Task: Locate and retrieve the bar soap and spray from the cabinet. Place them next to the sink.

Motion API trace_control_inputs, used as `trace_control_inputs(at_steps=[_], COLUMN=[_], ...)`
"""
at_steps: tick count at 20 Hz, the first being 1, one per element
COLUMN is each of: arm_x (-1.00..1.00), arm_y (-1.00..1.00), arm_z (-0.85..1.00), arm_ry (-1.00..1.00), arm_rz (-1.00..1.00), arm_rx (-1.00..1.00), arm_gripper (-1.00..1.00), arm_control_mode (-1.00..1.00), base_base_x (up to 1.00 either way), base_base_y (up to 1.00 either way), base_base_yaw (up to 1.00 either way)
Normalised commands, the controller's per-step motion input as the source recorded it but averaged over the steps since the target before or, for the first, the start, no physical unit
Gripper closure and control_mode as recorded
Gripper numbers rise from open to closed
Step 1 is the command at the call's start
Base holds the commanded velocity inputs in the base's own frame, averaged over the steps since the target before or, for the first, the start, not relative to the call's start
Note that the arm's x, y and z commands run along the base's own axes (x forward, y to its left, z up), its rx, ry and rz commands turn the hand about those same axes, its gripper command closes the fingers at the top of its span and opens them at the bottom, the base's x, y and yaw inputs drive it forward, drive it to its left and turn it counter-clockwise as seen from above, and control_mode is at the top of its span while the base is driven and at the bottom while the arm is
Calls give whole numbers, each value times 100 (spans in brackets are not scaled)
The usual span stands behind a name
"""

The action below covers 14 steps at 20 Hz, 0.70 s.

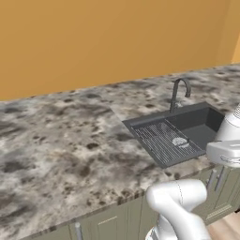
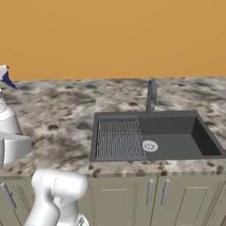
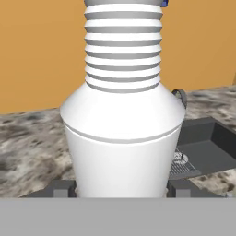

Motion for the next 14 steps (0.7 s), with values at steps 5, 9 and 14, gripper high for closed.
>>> trace_control_inputs(at_steps=[5, 9, 14], arm_x=[0, 12, 78], arm_y=[0, 4, 26], arm_z=[0, 0, -4], arm_ry=[0, 0, 2], arm_rz=[0, 3, 20], arm_rx=[0, 0, 0], arm_gripper=[100, 100, 100], arm_control_mode=[100, -100, -100], base_base_x=[65, 36, 0], base_base_y=[25, 14, 0], base_base_yaw=[16, 9, 0])
